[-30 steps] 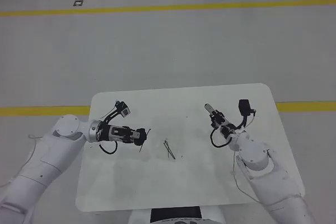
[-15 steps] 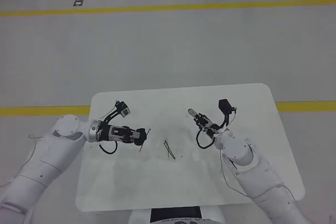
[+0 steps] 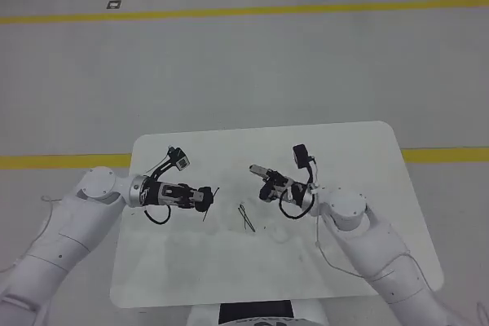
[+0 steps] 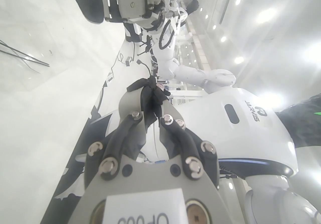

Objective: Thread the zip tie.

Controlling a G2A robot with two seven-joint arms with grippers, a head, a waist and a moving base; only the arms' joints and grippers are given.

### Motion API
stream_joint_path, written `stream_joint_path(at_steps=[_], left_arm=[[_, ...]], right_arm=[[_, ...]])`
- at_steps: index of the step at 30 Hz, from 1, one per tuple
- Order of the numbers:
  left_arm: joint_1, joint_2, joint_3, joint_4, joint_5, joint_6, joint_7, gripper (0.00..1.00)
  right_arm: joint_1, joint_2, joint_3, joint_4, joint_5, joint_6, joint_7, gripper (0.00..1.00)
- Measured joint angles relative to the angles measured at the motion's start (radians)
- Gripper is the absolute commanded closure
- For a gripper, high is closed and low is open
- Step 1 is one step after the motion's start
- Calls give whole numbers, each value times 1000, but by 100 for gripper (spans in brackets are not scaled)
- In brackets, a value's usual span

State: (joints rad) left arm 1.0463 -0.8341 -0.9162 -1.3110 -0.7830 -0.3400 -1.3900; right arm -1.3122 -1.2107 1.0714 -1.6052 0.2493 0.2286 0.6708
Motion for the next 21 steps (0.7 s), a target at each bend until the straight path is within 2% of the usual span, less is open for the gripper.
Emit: stream_joint_path(at_steps=[5,8,19,21], left_arm=[[0,0,0,0,0,0,0,100],[0,0,0,0,0,0,0,100],[0,0,0,-2,1,0,1,100],[4,-1,0,-21,26,0,21,100]], right_arm=[[56,-18,-39,73,138,-3,73,0],[68,-23,-47,98,198,-21,109,0],[68,-23,-47,98,198,-23,110,0],[68,-23,-47,98,198,-23,110,0]])
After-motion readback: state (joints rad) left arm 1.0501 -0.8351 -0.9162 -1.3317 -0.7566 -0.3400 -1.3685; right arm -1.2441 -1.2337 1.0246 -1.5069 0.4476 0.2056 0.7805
